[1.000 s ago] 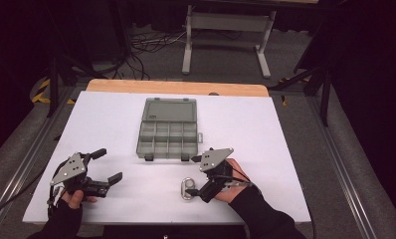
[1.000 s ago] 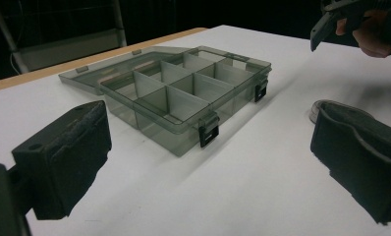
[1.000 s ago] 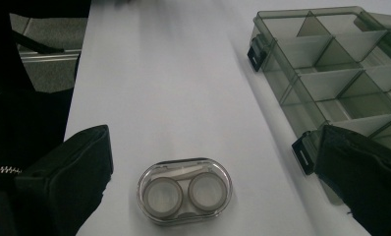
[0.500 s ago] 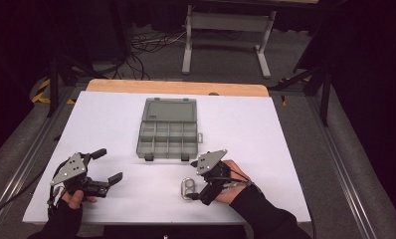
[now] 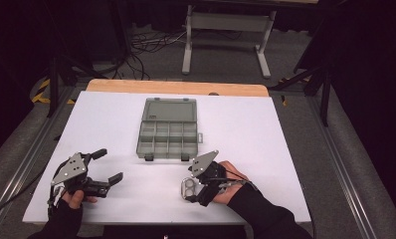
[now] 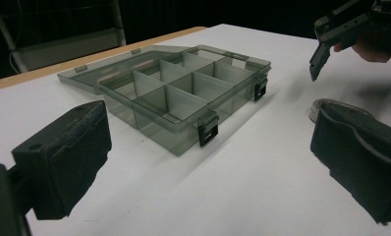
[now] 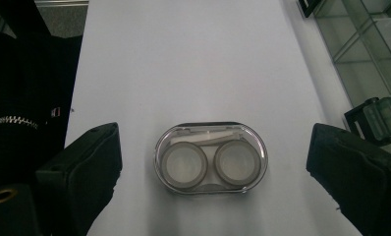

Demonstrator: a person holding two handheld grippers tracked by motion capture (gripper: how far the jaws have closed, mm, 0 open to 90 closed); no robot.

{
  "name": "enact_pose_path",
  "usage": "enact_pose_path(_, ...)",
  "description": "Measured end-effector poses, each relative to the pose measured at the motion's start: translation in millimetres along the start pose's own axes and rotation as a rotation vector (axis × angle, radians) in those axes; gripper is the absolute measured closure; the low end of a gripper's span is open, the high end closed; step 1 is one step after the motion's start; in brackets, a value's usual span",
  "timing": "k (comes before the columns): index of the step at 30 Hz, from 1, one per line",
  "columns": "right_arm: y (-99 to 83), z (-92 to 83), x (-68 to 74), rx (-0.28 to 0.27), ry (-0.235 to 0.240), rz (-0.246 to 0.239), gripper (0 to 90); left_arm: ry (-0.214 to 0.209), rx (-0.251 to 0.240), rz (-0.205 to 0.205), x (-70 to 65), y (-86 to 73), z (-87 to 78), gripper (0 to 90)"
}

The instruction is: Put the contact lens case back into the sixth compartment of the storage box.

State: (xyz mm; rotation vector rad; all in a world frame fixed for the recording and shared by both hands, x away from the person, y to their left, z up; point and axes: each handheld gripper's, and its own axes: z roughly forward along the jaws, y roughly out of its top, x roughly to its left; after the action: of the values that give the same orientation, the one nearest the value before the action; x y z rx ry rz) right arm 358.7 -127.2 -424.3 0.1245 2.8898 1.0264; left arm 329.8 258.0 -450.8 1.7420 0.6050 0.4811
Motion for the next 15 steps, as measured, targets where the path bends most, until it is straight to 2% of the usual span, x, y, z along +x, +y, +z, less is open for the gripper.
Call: enact_pose_path(15,-0.7,9.9,-1.7,0.078,0.021,-0.007,11.0,0.0,0.002,0.003,0.1,0.0,0.2,2.6)
